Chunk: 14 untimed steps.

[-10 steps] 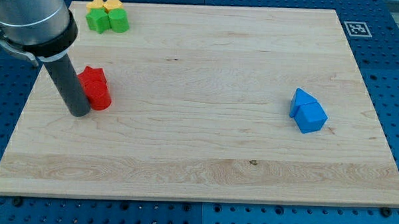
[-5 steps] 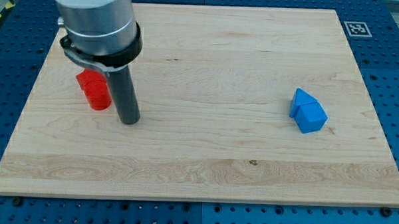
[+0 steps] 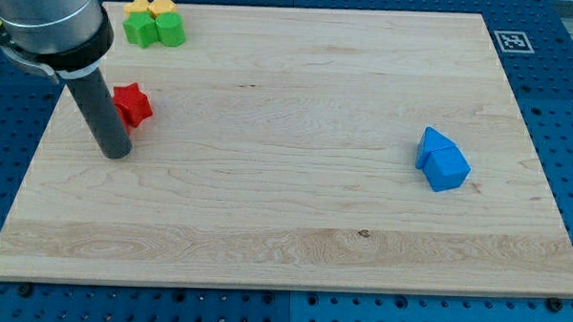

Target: Move red circle and red star below the green star

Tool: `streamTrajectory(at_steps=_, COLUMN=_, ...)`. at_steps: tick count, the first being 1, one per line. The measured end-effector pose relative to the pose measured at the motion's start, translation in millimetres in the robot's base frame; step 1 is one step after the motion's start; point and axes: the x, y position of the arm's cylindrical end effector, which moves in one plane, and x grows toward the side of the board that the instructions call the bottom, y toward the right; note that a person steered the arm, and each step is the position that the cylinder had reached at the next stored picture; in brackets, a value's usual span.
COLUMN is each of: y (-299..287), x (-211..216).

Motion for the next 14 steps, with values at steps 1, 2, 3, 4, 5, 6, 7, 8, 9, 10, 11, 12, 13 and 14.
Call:
streamTrajectory(at_steps=1, y=0.4, x=3.8)
streamTrajectory(at_steps=2, y=-1.4, x=16.8)
streamTrajectory(at_steps=3, y=-16.8, x=17.2)
streamTrajectory(at_steps=4, y=-22.1, x=6.7)
streamTrajectory(at_steps=5, y=-22.1, x=-0.1)
streamTrajectory(at_steps=6, y=-19.2, x=-0.7)
streamTrajectory(at_steps=7, y=-9.3, x=-0.7)
streamTrajectory(at_steps=8, y=5.3, x=-0.7)
streamTrajectory(at_steps=9, y=4.9, x=5.1)
streamTrajectory(at_steps=10, y=-6.7, x=9.8)
streamTrajectory(at_steps=11, y=-23.6, x=5.6)
streamTrajectory(at_steps=12, y=-35.5, x=-4.5)
streamTrajectory(at_steps=13, y=-35.3, x=-6.1)
streamTrajectory(at_steps=14, y=-26.3, x=-6.1)
